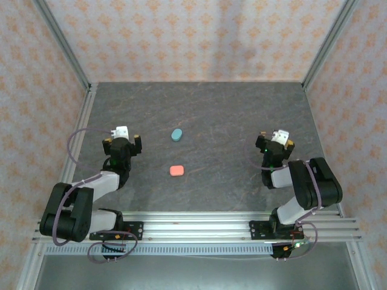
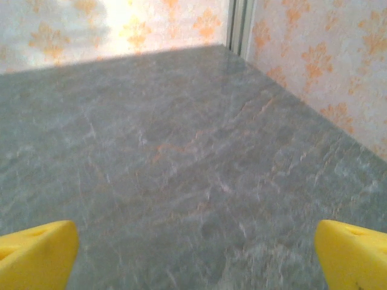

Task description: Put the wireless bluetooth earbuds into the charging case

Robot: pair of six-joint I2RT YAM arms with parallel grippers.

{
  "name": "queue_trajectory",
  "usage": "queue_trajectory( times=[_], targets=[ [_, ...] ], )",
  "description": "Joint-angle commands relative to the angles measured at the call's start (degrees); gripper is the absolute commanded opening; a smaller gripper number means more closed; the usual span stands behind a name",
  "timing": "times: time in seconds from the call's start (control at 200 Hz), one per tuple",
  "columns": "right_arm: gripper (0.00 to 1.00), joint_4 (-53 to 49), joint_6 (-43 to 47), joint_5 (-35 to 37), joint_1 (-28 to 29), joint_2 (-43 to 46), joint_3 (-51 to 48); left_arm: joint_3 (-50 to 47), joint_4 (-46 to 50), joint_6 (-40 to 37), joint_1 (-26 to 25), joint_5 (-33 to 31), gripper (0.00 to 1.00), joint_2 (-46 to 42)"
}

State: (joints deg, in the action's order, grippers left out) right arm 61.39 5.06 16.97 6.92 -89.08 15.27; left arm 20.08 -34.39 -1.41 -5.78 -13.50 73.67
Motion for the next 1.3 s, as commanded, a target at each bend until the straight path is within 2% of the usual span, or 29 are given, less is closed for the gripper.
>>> queue_trajectory(
  times=[0.0,0.06,0.16,0.265,0.365,1.296],
  targets=[
    [1.0,4.08,-1.46,0.01,-0.33,0.14,-0.42,-1.0,-9.29,0.17,0.86,1.9,1.0,2.26],
    [0.99,2.79,-1.52,1.16,-0.33,-0.85,1.28,-1.23,-11.93,-0.2,0.86,3.3,1.0,4.74],
    [1.0,-8.32,-2.31,1.03,-0.45,-0.05,6.3,0.46,-12.18,-1.17,0.87,5.63,1.0,8.45],
    [1.0,-9.13,-3.8,-1.21,-2.3,0.16,6.38,2.75,-11.51,-1.81,1.17,7.46,1.0,12.35],
    [1.0,-8.54,-3.69,-1.18,-2.35,0.1,6.21,4.5,-7.56,0.68,3.18,8.45,1.0,12.01],
    [1.0,-8.5,-3.61,-1.27,-2.35,0.21,6.18,4.45,-8.04,0.44,3.15,8.46,1.0,12.11]
  ],
)
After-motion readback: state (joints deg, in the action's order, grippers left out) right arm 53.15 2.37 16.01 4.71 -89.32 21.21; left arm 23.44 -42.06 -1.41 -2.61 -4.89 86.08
